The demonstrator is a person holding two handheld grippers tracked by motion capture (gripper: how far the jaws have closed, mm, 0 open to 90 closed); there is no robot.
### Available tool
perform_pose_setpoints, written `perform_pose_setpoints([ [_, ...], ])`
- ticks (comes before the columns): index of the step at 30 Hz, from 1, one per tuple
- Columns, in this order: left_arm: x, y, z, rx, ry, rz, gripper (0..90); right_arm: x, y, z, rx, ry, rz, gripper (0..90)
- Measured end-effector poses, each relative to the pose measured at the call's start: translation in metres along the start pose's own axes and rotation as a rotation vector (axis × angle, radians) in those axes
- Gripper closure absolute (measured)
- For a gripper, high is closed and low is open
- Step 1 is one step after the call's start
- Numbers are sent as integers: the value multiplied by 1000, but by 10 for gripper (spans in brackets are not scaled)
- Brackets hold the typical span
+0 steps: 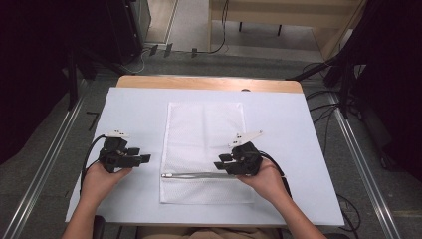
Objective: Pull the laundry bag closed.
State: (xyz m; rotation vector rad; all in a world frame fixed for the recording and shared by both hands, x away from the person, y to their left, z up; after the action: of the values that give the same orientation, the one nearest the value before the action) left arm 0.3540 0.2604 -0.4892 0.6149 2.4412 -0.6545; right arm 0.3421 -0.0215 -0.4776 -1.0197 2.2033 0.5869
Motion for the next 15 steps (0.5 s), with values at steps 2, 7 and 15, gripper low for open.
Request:
perform_pose_setpoints([
  [2,1,0,1,5,12,5,423,-3,4,4,-6,5,-9,663],
  [7,0,0,2,6,15,4,422,-7,12,11,-15,17,-33,669],
  [15,0,1,3,7,13,6,419,-15,26,29,-36,31,-60,682],
])
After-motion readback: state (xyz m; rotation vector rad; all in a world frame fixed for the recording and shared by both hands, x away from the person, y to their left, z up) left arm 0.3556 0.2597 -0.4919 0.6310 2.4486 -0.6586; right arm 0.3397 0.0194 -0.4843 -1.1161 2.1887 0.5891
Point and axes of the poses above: each handheld gripper's, and its own axes: z roughly forward along the jaws, x roughly out of its underside, y roughly to its left, the point moved 9 cm from there along z, roughly forward along the jaws, and after that the axes turned 7 degrees about x, right-handed, at the moved point
